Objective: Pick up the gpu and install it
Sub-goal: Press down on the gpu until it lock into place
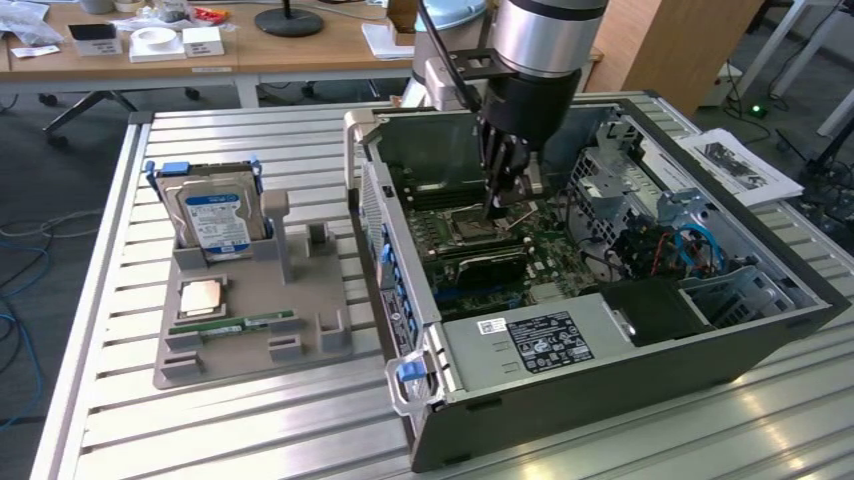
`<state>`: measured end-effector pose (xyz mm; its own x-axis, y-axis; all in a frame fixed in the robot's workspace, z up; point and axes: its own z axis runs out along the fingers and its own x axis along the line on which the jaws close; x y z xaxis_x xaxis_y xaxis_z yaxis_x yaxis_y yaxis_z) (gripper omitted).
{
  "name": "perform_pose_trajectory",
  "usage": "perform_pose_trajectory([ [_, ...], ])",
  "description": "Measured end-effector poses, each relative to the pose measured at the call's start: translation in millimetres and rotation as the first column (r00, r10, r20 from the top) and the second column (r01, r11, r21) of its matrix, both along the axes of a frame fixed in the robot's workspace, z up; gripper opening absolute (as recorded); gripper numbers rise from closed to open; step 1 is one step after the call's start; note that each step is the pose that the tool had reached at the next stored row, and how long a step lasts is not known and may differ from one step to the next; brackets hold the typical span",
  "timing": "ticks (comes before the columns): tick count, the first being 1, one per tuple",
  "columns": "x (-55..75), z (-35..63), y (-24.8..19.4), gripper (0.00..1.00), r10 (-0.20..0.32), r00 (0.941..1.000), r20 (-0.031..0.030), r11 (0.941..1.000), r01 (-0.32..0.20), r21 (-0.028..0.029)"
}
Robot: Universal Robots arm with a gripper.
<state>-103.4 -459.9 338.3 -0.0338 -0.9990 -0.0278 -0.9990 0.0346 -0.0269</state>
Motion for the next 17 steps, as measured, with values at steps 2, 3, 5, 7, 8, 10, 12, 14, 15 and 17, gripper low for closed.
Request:
perform_pose_trajectory([
  [2,0.0,-0.2,0.4,0.11,0.0,1.0,0.0,1.0,0.0,0.0002],
  [3,0.0,-0.1,0.4,0.11,0.0,1.0,0.0,1.0,0.0,0.0001],
  [5,0.0,-1.2,0.5,0.11,0.0,1.0,0.0,1.0,0.0,0.0001],
  [7,-0.1,-3.7,0.5,0.11,0.0,1.0,0.0,1.0,0.0,0.0],
  [8,-0.1,-4.8,0.6,0.11,0.0,1.0,0.0,1.0,0.0,0.0001],
  [10,-0.1,-6.9,0.6,0.11,0.0,1.0,0.0,1.0,0.0,0.0001],
  [12,-0.1,-8.5,0.6,0.11,0.0,1.0,-0.0001,1.0,0.0,0.0],
  [14,-0.1,-10.0,0.7,0.11,0.0,1.0,0.0,1.0,0.0,0.0001],
  [15,-0.1,-10.6,0.7,0.11,0.0,1.0,0.0,1.0,0.0,0.0],
  [17,-0.1,-11.4,0.7,0.11,0.0,1.0,-0.0001,1.0,0.0,-0.0001],
])
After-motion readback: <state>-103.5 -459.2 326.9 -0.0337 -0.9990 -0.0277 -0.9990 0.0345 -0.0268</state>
